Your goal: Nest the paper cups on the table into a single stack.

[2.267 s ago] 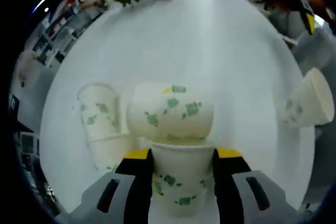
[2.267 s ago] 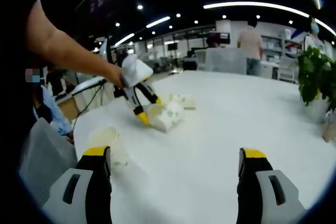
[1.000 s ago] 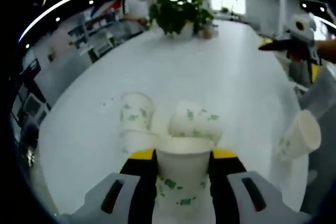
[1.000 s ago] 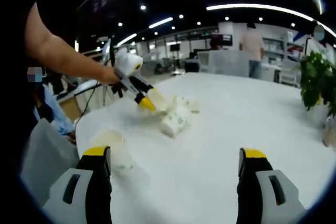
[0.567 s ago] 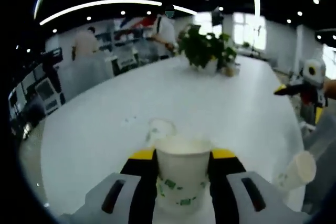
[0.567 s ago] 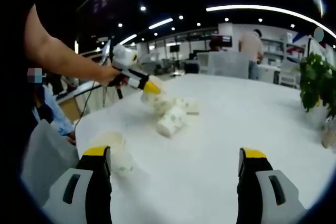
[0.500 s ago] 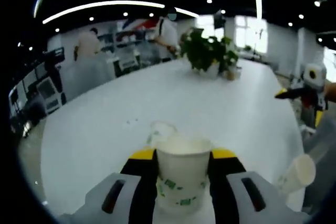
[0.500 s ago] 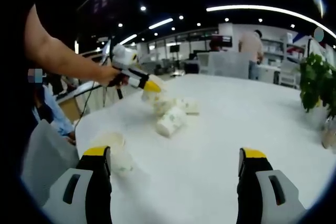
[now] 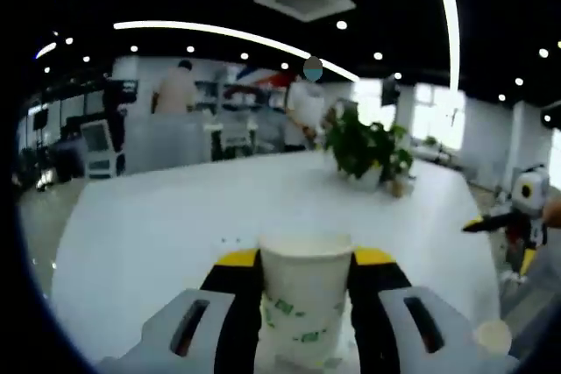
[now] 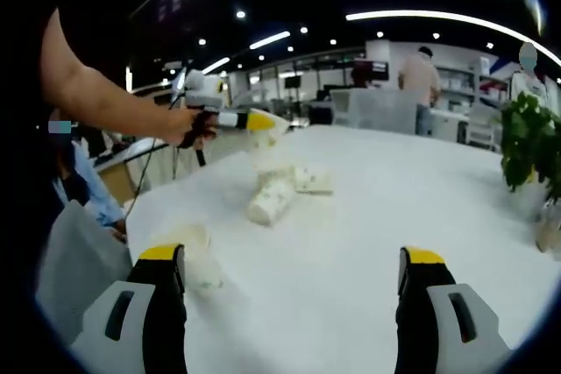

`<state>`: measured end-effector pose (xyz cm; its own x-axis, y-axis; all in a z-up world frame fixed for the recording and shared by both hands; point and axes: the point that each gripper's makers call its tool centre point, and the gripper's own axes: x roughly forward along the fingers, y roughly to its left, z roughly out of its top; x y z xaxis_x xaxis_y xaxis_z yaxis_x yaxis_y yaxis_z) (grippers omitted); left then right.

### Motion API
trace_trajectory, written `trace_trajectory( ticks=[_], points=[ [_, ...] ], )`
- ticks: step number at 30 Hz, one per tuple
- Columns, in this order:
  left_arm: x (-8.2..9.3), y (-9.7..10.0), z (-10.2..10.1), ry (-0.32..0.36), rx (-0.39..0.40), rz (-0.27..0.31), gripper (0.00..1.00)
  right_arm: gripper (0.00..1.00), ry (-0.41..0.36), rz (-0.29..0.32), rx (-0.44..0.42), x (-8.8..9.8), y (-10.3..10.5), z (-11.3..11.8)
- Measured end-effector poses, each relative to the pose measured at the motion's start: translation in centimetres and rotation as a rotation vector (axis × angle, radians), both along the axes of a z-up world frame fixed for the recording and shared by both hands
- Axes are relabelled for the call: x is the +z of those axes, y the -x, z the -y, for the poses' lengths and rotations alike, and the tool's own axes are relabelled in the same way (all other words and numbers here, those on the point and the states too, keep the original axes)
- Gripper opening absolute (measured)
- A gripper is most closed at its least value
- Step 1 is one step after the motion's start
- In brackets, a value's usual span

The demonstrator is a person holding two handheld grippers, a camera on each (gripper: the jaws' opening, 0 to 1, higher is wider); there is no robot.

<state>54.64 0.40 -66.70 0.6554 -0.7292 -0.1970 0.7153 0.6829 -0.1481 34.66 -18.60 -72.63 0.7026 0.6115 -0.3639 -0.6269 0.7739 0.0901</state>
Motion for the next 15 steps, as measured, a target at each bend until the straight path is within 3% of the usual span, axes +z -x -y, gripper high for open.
trace_trajectory(
  ticks=[6, 15],
  points=[
    [1.9, -0.2, 0.3, 0.045, 0.005, 0.060, 0.36, 1.00, 0.003, 0.000, 0.005, 0.0, -0.1, -0.2],
    [2.3, 0.2, 0.3, 0.054, 0.001, 0.072, 0.36, 1.00, 0.003, 0.002, 0.009, 0.2, -0.1, -0.4]
  ],
)
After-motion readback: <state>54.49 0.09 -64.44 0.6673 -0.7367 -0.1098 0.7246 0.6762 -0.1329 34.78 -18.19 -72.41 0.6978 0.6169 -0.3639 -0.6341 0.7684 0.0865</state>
